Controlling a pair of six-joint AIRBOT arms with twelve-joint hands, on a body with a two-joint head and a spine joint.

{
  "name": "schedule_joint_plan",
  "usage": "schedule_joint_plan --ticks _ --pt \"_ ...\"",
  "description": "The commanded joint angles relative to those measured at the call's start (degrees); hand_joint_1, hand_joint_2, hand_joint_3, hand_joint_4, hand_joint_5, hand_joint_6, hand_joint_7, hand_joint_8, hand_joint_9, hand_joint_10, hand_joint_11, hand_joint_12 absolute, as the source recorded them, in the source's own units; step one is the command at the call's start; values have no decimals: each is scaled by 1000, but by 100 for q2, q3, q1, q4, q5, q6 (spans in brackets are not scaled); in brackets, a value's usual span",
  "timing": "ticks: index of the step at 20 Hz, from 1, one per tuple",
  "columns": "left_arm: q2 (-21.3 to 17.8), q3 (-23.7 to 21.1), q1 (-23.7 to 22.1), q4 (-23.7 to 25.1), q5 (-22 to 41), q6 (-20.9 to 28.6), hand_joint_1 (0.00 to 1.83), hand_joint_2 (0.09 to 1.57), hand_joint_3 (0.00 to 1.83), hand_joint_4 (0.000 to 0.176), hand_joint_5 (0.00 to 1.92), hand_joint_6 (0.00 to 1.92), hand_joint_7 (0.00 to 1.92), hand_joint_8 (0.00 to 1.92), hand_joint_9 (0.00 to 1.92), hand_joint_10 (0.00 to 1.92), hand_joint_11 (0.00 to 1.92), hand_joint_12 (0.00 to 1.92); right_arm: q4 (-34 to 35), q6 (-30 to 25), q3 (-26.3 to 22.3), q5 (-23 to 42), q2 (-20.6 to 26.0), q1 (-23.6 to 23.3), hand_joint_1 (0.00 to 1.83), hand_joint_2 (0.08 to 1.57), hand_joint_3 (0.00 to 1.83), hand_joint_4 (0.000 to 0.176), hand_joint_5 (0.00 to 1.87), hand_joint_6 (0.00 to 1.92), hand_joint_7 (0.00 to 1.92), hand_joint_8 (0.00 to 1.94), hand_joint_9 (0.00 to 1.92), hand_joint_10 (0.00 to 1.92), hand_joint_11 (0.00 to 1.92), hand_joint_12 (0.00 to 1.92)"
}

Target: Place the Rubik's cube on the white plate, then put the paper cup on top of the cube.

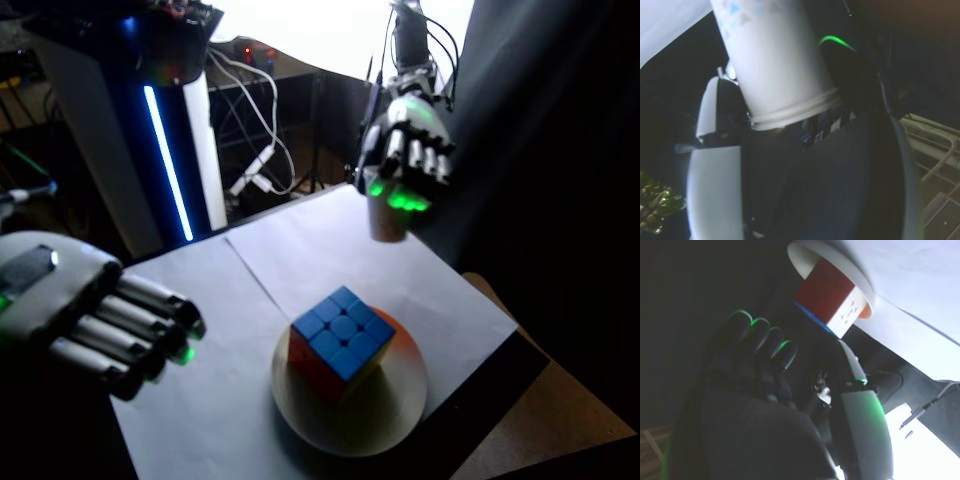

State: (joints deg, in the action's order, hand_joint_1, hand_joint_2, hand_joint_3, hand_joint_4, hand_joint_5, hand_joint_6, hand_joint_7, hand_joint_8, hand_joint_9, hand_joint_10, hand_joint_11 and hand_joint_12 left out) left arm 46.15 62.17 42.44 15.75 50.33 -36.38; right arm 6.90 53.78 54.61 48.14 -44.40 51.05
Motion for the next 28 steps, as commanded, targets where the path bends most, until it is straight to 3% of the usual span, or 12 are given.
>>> schedule_joint_plan --ticks 1,4,7,8,11,14,16,17,18,19,22,28 --pt "68 74 -191 -205 554 60 1281 1137 1 78 75 1561 0 1556 57 1768 194 1921 43 -9 33 708 2 -35 789 1317 0 0 26 1378 92 1378 67 1610 0 1921" --pt "489 482 -706 13 219 397 1257 1087 0 76 140 1416 10 1683 187 1920 401 1921 43 -9 40 708 -23 -35 763 1313 0 0 45 1399 107 1318 74 1611 1 1921" --pt "759 690 -1079 82 44 418 1127 1116 0 134 98 1395 90 1630 229 1921 387 1921 43 -9 48 708 -41 -35 791 1318 1 0 53 1332 129 1322 109 1603 53 1921" --pt "858 794 -1201 112 -2 515 1173 1102 0 52 153 1364 178 1527 271 1921 428 1921 43 -9 51 708 -49 -35 773 1319 1 0 72 1335 135 1306 114 1593 41 1921" --pt "1149 1090 -1564 334 -276 772 1059 1091 0 175 133 1422 178 1460 254 1840 401 1921 43 -9 66 708 -83 -35 807 1328 2 0 53 1364 123 1335 96 1619 16 1921" --pt "1525 1417 -1946 609 -605 993 1132 1095 0 59 158 1394 216 1358 251 1765 393 1921 43 -9 81 708 -115 -35 745 1327 0 0 50 1362 142 1284 114 1546 19 1921" --pt "1776 1616 -2020 700 -779 1167 1091 1113 1 137 135 1408 208 1487 279 1732 363 1921 43 -9 92 708 -142 -35 753 1339 4 0 26 1336 125 1252 110 1552 42 1921" --pt "1834 1658 -2022 709 -808 1182 1123 1114 1 118 133 1396 199 1496 262 1748 361 1921 43 -9 98 708 -154 -35 757 1339 3 0 17 1331 119 1254 102 1551 36 1921" --pt "1943 1736 -2026 714 -877 1203 1197 1104 0 15 143 1383 184 1456 238 1743 365 1921 43 -9 113 708 -177 -35 781 1327 0 0 36 1347 121 1269 87 1587 40 1921" --pt "2024 1792 -2028 716 -922 1220 1190 1072 0 86 145 1457 129 1542 241 1815 418 1921 43 -10 121 708 -188 -35 761 1331 1 0 41 1365 144 1262 104 1561 19 1921" --pt "2239 1981 -2045 803 -1042 1437 1172 1085 0 95 152 1512 157 1610 282 1839 447 1921 43 -10 123 708 -199 -35 844 1344 4 0 6 1382 89 1274 51 1590 3 1921" --pt "2528 2211 -2192 1202 -1406 1722 1189 1101 0 46 145 1498 127 1521 242 1769 391 1921 44 -10 143 707 -237 -35 848 1356 3 0 0 1447 91 1291 68 1623 16 1921"
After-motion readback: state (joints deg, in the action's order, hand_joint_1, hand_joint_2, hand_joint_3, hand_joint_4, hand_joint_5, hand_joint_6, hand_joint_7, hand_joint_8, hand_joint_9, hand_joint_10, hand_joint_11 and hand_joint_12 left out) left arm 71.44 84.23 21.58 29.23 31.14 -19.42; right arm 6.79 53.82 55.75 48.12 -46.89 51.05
